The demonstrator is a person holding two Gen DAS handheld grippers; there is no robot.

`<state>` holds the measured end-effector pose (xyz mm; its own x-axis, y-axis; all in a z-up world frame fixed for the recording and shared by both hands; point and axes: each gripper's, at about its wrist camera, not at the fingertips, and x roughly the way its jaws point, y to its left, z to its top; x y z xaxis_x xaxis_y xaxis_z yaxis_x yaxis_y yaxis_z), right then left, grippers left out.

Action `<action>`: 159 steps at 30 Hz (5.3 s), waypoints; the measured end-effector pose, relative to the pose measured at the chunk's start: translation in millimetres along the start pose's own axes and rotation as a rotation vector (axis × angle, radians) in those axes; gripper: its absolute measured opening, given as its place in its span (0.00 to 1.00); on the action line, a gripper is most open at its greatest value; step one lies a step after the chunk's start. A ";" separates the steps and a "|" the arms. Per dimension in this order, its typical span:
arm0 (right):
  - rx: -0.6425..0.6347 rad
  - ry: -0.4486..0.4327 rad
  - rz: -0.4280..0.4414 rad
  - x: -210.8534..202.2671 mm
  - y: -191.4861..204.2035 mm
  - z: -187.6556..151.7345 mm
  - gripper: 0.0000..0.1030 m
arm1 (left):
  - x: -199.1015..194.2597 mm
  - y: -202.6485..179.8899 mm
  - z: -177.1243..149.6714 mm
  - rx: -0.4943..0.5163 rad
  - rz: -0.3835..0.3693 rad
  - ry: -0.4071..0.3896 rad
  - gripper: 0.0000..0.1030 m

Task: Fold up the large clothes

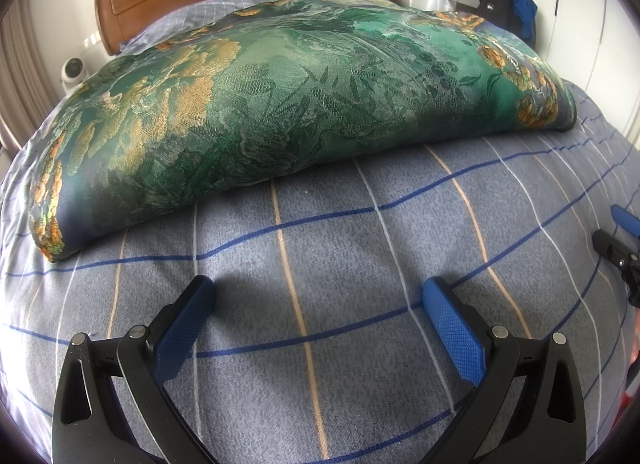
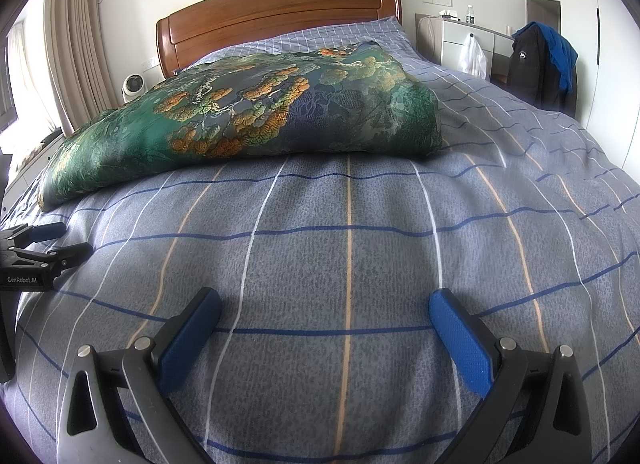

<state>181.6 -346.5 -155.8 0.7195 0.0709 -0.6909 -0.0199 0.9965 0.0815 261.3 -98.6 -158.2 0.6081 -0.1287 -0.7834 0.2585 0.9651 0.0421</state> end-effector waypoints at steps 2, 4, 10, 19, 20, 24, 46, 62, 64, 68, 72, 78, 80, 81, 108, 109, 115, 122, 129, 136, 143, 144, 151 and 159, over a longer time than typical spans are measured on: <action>0.000 0.000 -0.001 0.1 0.1 0.0 1.00 | 0.0 0.0 0.0 0.000 0.000 0.000 1.00; -0.001 0.000 -0.001 0.1 0.2 0.1 1.00 | 0.0 0.0 0.0 0.000 0.000 0.000 1.00; 0.000 0.000 0.000 0.1 0.1 0.1 1.00 | 0.1 0.0 0.0 0.000 0.000 0.000 1.00; 0.000 0.000 -0.001 -0.1 0.2 0.1 1.00 | 0.0 0.0 0.0 0.000 0.000 0.000 1.00; 0.000 0.000 0.000 -0.2 -0.1 0.1 1.00 | 0.0 0.0 0.1 0.000 0.000 0.000 1.00; 0.000 -0.001 0.000 -0.2 -0.1 0.1 1.00 | 0.0 0.0 0.0 0.000 0.001 0.000 1.00; 0.000 0.000 0.000 -0.2 -0.2 0.1 1.00 | 0.2 0.0 0.1 0.000 0.001 0.000 1.00; 0.000 -0.001 -0.003 -0.4 -0.5 -0.4 1.00 | 0.4 1.6 0.3 -0.001 0.001 -0.003 1.00; 0.000 -0.001 -0.003 -0.4 -0.3 -0.4 1.00 | 0.4 1.4 -0.1 -0.001 0.002 -0.004 1.00; 0.000 -0.002 -0.003 -0.3 -0.2 -0.5 1.00 | -0.1 -0.5 -0.5 -0.001 0.002 -0.005 1.00; 0.001 -0.002 -0.002 -0.1 -0.5 -0.2 1.00 | 0.4 0.8 -0.4 -0.004 -0.006 -0.002 1.00; 0.005 0.007 0.006 -1.3 -1.3 0.9 1.00 | 1.6 13.5 9.2 -0.070 -0.058 0.132 1.00; 0.009 0.016 0.015 -2.7 -2.9 2.8 1.00 | -1.2 13.0 12.0 -0.063 -0.064 0.220 1.00; 0.015 0.024 0.023 -4.4 -4.8 4.8 1.00 | -5.5 10.8 15.2 -0.049 -0.072 0.269 1.00; 0.469 -0.014 0.279 5.0 -109.1 66.2 1.00 | 14.8 -9.3 132.4 0.031 -0.082 0.140 0.98; 0.495 -0.020 0.294 8.5 -112.0 68.2 1.00 | 3.7 -17.2 128.3 0.052 -0.110 0.143 0.98; 0.733 -0.008 0.416 64.1 -125.0 84.9 1.00 | -36.5 -51.8 169.4 0.050 -0.331 0.101 0.98; 0.718 -0.134 0.383 55.5 -103.8 134.6 0.35 | -38.7 -98.3 252.6 0.077 -0.569 0.083 0.98; 0.137 -0.340 0.295 -28.6 4.0 177.3 0.29 | -36.2 -123.5 293.4 0.116 -0.721 0.171 0.98; -0.328 -0.437 0.218 -58.1 112.6 172.6 0.24 | -63.2 -116.5 278.8 0.268 -0.504 0.191 0.99; -0.490 -0.435 0.214 -61.6 167.5 154.6 0.24 | -59.5 -60.3 258.1 0.176 -0.370 0.151 0.36; -0.454 -0.413 0.241 -62.3 165.0 155.1 0.29 | -62.3 -40.9 257.0 0.132 -0.373 0.144 0.35; -0.216 -0.395 0.428 -100.4 107.5 145.2 0.71 | -73.0 107.4 238.1 -0.171 -0.441 0.097 0.35; -0.145 -0.233 0.407 -55.8 96.6 129.7 0.71 | -40.6 231.7 154.5 -0.470 -0.425 0.105 0.36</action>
<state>229.5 -260.0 -16.2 0.7690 0.4601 -0.4438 -0.4162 0.8873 0.1988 412.5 95.0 -20.9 0.4422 -0.5222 -0.7292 0.0899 0.8348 -0.5432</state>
